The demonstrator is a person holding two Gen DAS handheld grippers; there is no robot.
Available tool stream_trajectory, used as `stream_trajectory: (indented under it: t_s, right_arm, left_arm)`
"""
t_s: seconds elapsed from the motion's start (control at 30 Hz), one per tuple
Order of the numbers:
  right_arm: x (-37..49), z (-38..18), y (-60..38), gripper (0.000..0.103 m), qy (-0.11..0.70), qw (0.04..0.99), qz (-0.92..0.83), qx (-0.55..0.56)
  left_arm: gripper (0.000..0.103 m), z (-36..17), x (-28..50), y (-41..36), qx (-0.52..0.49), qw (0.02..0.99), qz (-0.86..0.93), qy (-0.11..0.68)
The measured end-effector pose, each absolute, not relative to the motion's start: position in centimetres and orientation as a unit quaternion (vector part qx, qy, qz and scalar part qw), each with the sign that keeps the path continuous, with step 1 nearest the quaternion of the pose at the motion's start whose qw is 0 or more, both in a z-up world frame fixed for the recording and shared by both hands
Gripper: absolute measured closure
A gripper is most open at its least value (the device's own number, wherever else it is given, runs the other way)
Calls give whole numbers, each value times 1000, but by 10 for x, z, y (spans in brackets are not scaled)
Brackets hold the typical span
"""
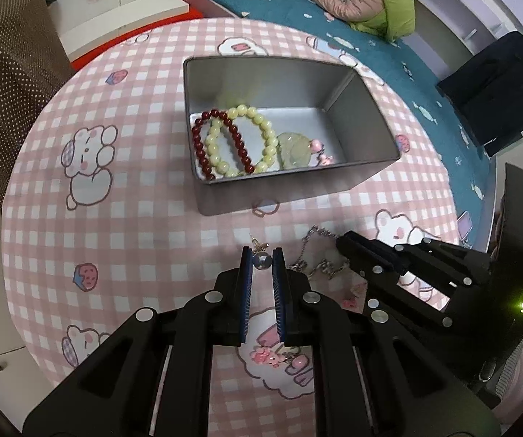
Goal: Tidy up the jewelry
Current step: 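Grasp a silver chain with the left tool while the right tool grasps another chain, then carry the chains into the grey tray and open both tools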
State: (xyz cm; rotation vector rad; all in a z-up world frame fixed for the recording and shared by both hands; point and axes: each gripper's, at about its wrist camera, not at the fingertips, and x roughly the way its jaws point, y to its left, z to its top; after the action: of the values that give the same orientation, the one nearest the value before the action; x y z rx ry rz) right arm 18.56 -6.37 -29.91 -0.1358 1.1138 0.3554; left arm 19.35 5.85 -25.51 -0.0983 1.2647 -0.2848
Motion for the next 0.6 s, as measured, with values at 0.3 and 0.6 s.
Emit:
stream_trajectory:
  t_s: [0.3,0.6]
  right_arm:
    - [183,-253,-79,100,483,860,158,-39]
    - [189,-208,-85,100,434,888,153,-2]
  left_arm:
    - [92,-218,195,44,-59,813,-169,554]
    - [92,-189,203,37,-69,830,-174,526]
